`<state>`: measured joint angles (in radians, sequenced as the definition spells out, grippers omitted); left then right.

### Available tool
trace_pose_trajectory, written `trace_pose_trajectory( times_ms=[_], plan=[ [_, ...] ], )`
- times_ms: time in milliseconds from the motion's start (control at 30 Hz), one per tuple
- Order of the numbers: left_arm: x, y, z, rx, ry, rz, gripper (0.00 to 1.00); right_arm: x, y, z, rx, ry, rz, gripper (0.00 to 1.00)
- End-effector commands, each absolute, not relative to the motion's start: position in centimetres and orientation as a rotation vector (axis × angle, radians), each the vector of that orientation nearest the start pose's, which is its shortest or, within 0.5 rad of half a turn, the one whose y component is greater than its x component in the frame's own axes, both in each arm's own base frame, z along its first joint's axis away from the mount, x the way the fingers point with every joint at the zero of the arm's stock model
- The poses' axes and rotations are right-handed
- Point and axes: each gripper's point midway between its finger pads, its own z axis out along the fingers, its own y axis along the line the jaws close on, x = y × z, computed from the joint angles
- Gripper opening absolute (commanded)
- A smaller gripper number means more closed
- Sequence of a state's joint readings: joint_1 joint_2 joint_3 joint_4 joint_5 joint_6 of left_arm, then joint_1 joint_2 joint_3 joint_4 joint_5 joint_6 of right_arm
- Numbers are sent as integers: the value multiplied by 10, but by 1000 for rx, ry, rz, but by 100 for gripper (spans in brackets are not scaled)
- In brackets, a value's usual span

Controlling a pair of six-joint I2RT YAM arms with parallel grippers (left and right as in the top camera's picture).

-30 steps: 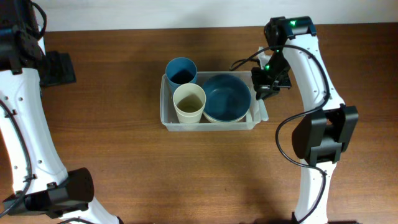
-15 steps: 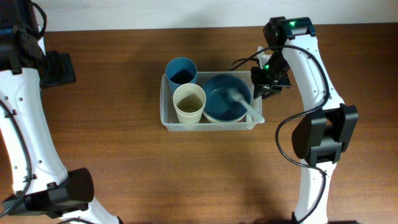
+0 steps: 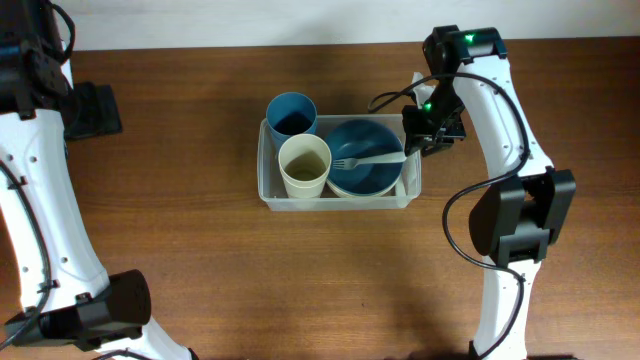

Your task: Pack container

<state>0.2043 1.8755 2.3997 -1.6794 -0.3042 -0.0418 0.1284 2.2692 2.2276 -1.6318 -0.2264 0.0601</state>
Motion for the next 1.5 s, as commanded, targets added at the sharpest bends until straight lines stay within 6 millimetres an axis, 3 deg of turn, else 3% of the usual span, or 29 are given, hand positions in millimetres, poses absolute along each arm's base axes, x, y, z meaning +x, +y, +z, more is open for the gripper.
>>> trace_pose_trajectory(
  times_ms=[0, 167, 367, 567, 733, 867, 1033, 1200, 1300, 1467],
  plan=[
    [354, 129, 336, -427, 2640, 479, 100, 405, 96, 139, -117, 3198, 369, 29],
    [354, 129, 336, -427, 2640, 479, 100, 419, 110, 153, -131, 3112, 475, 29],
    [354, 129, 336, -427, 2640, 479, 100, 424, 113, 161, -205, 3070, 480, 28],
    [354, 129, 336, -427, 2640, 479, 100, 420, 133, 159, -545, 3009, 448, 29],
    [354, 129, 336, -427, 2640, 479, 100, 420, 144, 154, -684, 2980, 377, 29],
    [354, 129, 336, -427, 2640, 479, 100, 420, 148, 150, -658, 2995, 381, 34],
    [354, 129, 336, -427, 2640, 479, 100, 418, 142, 145, -438, 3078, 351, 34],
    [354, 129, 336, -427, 2640, 479, 100, 417, 142, 142, -403, 3096, 348, 44],
    [354, 129, 336, -427, 2640, 479, 100, 418, 142, 141, -632, 3037, 342, 45],
    [354, 129, 336, -427, 2640, 479, 100, 427, 124, 137, -943, 2938, 169, 61]
  ],
)
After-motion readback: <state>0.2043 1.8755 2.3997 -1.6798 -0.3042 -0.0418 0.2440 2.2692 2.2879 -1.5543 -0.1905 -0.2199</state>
